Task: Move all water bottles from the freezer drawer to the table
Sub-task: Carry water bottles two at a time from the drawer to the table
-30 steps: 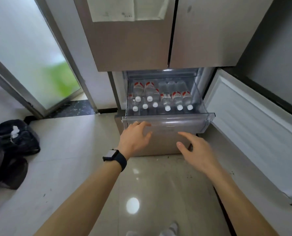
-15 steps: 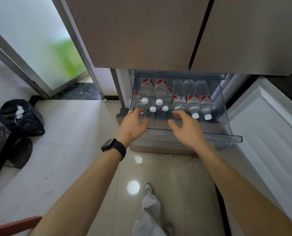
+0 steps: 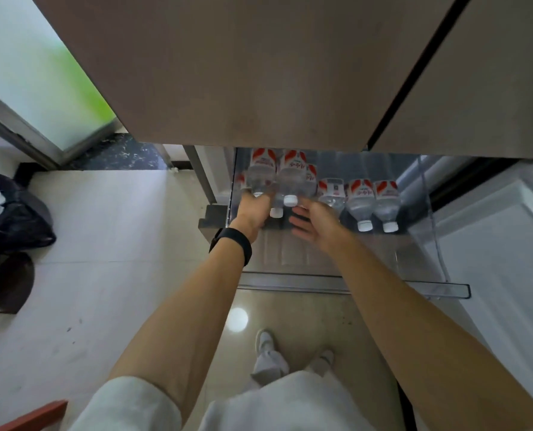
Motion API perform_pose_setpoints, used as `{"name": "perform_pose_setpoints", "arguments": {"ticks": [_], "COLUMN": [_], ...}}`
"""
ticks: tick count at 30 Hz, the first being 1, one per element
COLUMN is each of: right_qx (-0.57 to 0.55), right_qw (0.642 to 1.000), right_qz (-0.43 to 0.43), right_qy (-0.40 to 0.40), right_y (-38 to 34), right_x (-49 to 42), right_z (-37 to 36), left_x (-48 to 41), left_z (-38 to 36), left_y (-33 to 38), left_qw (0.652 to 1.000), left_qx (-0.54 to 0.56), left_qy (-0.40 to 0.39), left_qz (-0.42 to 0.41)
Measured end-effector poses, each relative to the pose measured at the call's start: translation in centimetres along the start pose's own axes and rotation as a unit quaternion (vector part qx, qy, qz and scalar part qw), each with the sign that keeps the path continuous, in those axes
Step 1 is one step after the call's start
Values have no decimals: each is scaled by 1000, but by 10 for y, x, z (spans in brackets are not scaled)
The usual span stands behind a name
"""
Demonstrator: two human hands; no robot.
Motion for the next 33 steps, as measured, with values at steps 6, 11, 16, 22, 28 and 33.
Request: {"name": "perform_pose_setpoints", "arguments": {"ticks": [6,11,16,22,28,33], "right_qx": [-22,6,201,434,590,593], "right_qw": [999,1000,969,841,716,703], "right_qz": [-23,-16,112,263,317,341], "right_qy": [-34,-7,89,190,197,193], "right_y": [-15,-10,-1,-1,-10,-24], "right_x": [-17,-12,27,96,118,117], "right_z": [-11,3,50,113,103,95], "left_x": [-9,-1,22,98,115,107], "left_z": [0,8,31,60,62,27], "left_y": [0,9,1,3,46,37], "left_qw": [999,1000,954,851,797,782], "left_qx": [29,12,-287,-426,-462,-520], "left_qy": [-13,13,70,192,73,-45], "left_qz": [14,4,-56,-242,-382,-341]}}
Point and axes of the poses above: each hand's wrist, its own x-axis away from the middle knuckle, its own z-axis out of the back of the hand, y = z × x, the point moved 3 cm from there along -x, towards the middle knuckle, and after that the axes turned 2 degrees about -y, right-handed, at the moved point
